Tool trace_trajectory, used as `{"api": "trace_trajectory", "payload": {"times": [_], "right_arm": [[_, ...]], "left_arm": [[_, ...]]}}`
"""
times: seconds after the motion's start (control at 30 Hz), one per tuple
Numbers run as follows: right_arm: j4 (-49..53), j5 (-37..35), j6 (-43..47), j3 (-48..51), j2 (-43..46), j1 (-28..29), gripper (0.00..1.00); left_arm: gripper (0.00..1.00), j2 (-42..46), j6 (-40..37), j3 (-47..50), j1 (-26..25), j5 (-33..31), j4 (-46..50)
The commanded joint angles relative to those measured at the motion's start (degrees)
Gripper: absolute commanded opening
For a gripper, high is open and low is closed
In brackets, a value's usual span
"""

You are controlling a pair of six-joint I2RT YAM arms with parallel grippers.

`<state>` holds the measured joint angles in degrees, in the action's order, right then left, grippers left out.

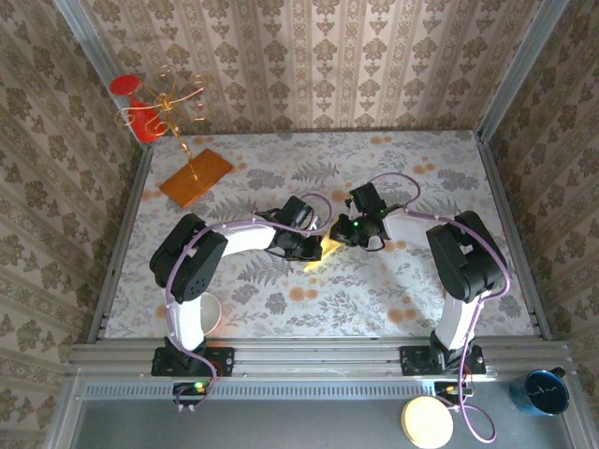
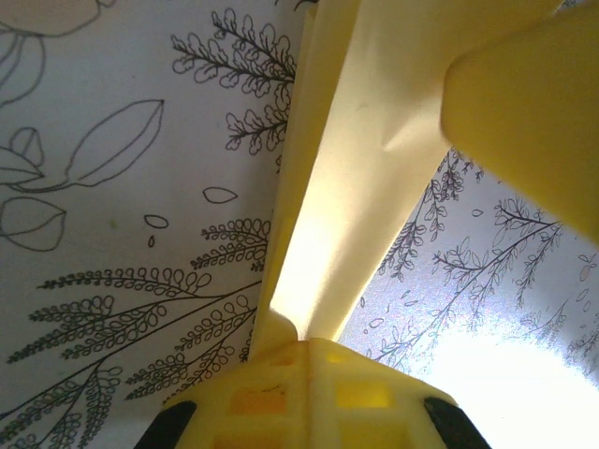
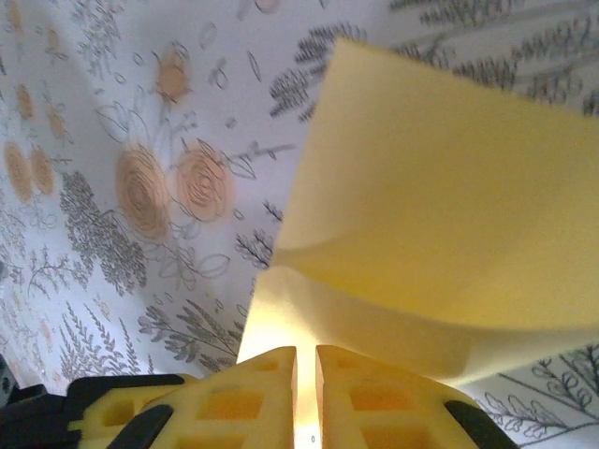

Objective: Fold a paper plane with a square sheet of paper (pick it up from the middle)

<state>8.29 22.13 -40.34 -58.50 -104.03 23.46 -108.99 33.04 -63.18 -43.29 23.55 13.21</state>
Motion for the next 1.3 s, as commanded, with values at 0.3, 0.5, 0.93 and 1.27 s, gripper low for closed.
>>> {"api": "trace_trajectory", "payload": {"times": [0.3, 0.5, 0.93, 1.27], "right_arm": [[5.49, -3.97, 4.39, -3.55, -3.76, -2.62, 0.15], [3.97, -3.33, 5.33, -2.86, -5.50, -4.48, 0.15], [-1.39, 3.77, 9.95, -3.36, -10.53, -15.50, 0.14], [-0.06, 1.46, 9.09, -3.67, -0.17, -17.62, 0.13]], "left_arm": [[0.00, -2.09, 0.45, 1.70, 0.57, -2.10, 6.45], [0.00, -2.02, 0.84, 2.91, 0.57, -1.95, 6.39], [0.00, -1.93, 0.90, 7.37, 0.49, -1.93, 5.90], [0.00, -1.84, 0.98, 5.89, 0.57, -1.76, 5.70]]}}
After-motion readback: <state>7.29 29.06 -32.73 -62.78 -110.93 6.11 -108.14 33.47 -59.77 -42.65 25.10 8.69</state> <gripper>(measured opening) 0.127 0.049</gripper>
